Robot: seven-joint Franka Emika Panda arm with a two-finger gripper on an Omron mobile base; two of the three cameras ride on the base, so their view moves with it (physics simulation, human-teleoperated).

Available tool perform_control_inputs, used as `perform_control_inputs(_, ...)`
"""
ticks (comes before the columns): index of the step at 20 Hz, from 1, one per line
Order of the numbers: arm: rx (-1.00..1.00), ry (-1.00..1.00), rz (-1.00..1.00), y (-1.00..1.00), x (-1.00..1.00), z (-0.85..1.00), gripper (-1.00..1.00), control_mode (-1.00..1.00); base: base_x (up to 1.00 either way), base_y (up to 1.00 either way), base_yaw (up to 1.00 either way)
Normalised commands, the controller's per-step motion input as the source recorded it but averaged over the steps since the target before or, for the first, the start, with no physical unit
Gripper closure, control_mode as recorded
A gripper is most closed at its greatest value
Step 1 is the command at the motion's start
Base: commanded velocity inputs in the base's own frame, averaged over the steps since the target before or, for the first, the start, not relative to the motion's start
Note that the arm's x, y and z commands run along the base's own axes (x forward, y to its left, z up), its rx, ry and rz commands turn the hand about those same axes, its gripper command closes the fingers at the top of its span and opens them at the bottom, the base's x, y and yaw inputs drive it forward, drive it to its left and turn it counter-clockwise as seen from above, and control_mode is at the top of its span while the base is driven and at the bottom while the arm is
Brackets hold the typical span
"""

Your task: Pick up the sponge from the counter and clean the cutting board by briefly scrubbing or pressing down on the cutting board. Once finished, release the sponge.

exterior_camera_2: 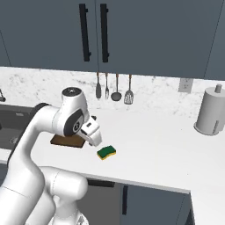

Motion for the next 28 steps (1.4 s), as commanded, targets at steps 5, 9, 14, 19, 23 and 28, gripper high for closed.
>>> perform_control_inputs(5,0.05,0.02,0.0,-0.3,0.17,-0.52,-1.0,-1.0,0.0,0.0,0.0)
perform_control_inputs(9,0.01,0.09,0.0,-0.02,0.43,-0.48,-1.0,-1.0,0.0,0.0,0.0)
perform_control_inputs(14,0.0,0.04,0.0,0.0,0.25,-0.34,-1.0,-1.0,0.0,0.0,0.0)
perform_control_inputs(19,0.0,0.0,0.0,-0.12,0.01,-0.22,-1.0,-1.0,0.0,0.0,0.0)
perform_control_inputs(23,0.0,0.04,0.0,-0.06,0.3,-0.11,-1.0,-1.0,0.0,0.0,0.0)
perform_control_inputs(28,0.0,0.05,0.0,0.0,0.33,-0.22,-1.0,-1.0,0.0,0.0,0.0)
